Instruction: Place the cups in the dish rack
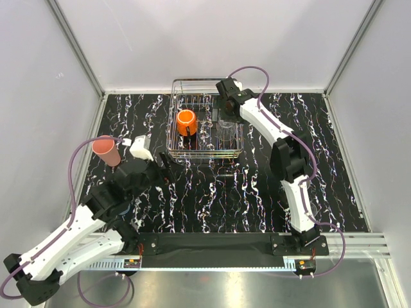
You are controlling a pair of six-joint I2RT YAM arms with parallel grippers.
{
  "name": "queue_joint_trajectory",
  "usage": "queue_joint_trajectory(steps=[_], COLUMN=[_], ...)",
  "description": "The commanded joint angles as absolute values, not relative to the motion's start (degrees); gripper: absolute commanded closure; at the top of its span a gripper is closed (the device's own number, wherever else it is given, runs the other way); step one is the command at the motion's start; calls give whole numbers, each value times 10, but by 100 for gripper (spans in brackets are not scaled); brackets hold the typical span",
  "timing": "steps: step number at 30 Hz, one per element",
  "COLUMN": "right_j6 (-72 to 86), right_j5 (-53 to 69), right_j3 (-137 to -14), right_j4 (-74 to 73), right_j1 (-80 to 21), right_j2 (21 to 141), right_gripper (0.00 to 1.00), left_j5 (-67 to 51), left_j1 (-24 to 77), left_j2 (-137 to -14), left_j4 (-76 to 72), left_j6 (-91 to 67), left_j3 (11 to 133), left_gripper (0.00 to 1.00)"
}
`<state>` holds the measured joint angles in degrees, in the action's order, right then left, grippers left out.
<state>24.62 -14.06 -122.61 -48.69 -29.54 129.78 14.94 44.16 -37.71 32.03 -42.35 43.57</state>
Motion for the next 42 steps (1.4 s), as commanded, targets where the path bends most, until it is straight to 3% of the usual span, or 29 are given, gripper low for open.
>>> queue_joint_trajectory(steps=[1, 9, 16, 27, 34, 42], right_j6=[240, 330, 373, 388, 346, 308], right_j5=[-159, -198, -257, -110, -9, -10], right_j3=[-1238, -1054, -909, -733, -656, -659], right_j4=[-504, -554, -605, -484, -413, -462], right_j1=[-308, -320, -320, -322, -321, -321], right_j2=[1203, 1015, 930, 753, 640, 606], right_gripper=[0, 0, 0, 0, 0, 0], left_j5=[142, 159, 203, 178, 125, 159], left_j1=[439, 438, 429, 245, 47, 0], left_j2=[-395, -424, -461, -639, -734, -811], left_j4=[324, 407, 480, 569, 552, 475], left_j6=[-435, -447, -433, -322, -286, -240], left_j3=[471, 509, 583, 764, 804, 812], left_gripper=[10, 9, 7, 9, 21, 30])
